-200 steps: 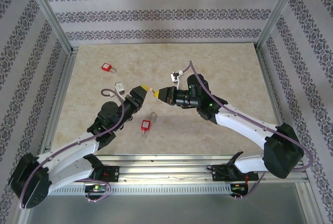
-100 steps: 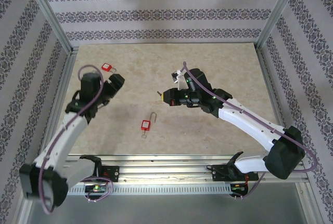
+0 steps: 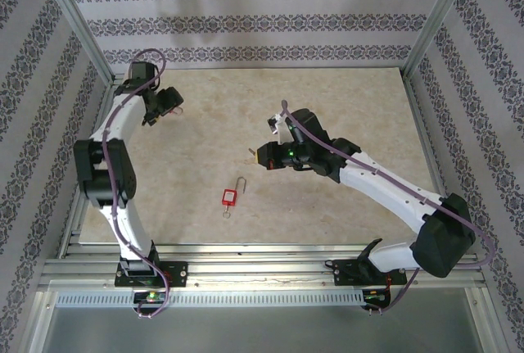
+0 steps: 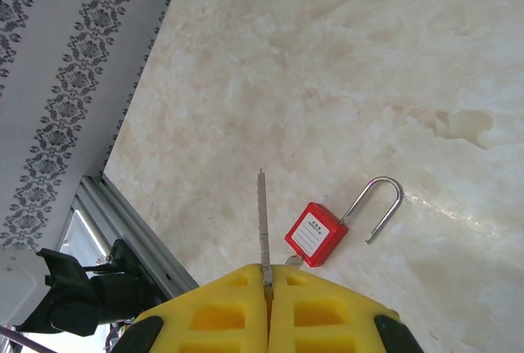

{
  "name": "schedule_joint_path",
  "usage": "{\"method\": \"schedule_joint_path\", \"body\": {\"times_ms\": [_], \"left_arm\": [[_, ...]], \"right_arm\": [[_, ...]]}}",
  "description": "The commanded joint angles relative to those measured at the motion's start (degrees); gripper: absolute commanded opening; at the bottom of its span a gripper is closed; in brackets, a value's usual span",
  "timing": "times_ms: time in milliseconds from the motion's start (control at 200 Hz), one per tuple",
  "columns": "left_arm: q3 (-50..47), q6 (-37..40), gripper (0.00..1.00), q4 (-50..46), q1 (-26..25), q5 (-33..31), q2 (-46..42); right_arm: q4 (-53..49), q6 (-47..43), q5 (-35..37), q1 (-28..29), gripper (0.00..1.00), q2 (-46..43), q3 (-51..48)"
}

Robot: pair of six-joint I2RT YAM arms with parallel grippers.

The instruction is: Unlock with the key

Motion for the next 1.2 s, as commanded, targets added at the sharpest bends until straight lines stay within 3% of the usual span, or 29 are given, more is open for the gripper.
{"method": "schedule_joint_path", "body": {"times_ms": [0,265,660,849,1094,1194], "left_arm": [[5.73,1.01,0.79,-3.70,1.37,-1.74,5.78],[14.34,-2.56,0.78,-3.76,2.53,-4.08,18.10],[22.24,-8.93,0.77,-1.90,2.40,-5.64,26.59],[29.07,-8.42,0.80,-7.00,2.35,-7.89,30.70],[49.46,-4.52,0.79,-21.54,2.35,-10.16,41.02],[51.93,-2.22,0.77,-24.22,2.39,-10.78,42.53]], "right_arm": [[0.75,-1.50,-1.45,0.69,0.00,1.16,0.96],[3.97,-1.07,-4.27,0.68,0.00,4.34,-0.81],[8.22,0.15,-7.03,3.22,0.00,10.54,-0.55],[9.39,0.33,-8.13,3.49,0.00,11.99,-0.63],[10.25,0.26,-8.84,3.49,0.00,12.36,-1.32],[10.49,0.32,-9.15,3.51,0.00,11.93,-1.72]]}}
